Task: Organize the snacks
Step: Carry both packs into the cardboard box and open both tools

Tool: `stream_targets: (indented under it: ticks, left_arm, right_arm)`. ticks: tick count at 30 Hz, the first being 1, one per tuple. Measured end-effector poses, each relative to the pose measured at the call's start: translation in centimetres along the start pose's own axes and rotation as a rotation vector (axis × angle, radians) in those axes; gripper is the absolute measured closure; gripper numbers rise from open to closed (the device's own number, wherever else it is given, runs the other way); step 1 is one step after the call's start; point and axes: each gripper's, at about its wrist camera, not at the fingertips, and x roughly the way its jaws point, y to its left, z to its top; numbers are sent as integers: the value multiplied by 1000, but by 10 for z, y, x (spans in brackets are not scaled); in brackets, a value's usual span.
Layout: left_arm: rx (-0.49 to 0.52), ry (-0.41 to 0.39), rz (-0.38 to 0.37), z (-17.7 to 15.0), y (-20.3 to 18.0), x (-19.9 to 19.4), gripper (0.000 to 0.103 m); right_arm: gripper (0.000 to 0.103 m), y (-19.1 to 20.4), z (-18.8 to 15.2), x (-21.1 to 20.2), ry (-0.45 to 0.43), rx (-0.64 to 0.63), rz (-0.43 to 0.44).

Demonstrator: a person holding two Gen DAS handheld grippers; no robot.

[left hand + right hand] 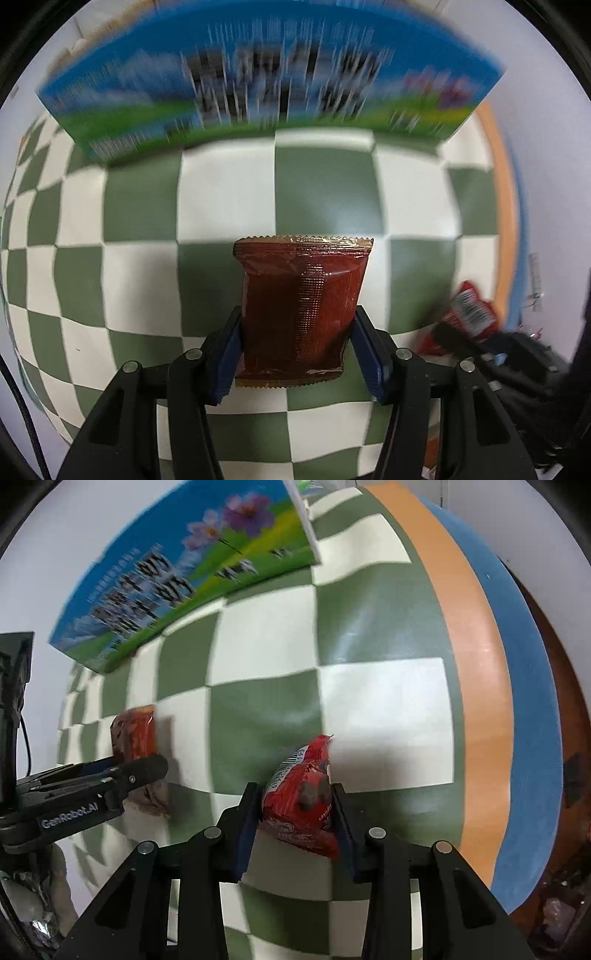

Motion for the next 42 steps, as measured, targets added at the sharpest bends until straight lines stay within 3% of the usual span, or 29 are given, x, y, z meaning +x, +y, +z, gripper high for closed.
stream_targets:
  ticks: [5,9,12,15,21,27,29,31,32,35,36,42]
  left_arm:
    - [-34,-120,-93,35,5,-73,50]
    - [-47,-191,-125,76,21,-115,50]
    - [-48,-218,-94,115,37,-130,50]
    - [-52,-223,-23,152,55,-127,50]
    - [-104,-80,9,206,97,-79,50]
    - [-147,91,-9,209,114,-20,50]
    - [-159,115,-11,205,116,-10,49]
    - [-165,104,-3,203,119,-6,40]
    - [-163,96,5,203,119,-6,36]
    - [-157,75,39,203,115,-9,10]
    - [-153,63,46,203,114,-10,8]
    - [-151,35,84,199,115,-10,7]
  right_arm:
    - [63,28,27,-39,-70,-16,116]
    - [63,59,76,-79,-161,-72,191]
    - [63,79,122,-99,-215,-118,216]
    - [63,99,171,-101,-252,-165,186]
    - [63,123,246,-53,-150,-203,113]
    - [62,122,258,5,37,-198,59]
    - [55,120,255,20,92,-199,30]
    - [19,119,254,28,105,-205,-9]
    - [15,118,252,26,106,-208,-17]
    - [10,117,254,29,122,-198,-47]
    - [6,117,255,30,122,-199,-57]
    - [5,120,258,29,112,-195,-107]
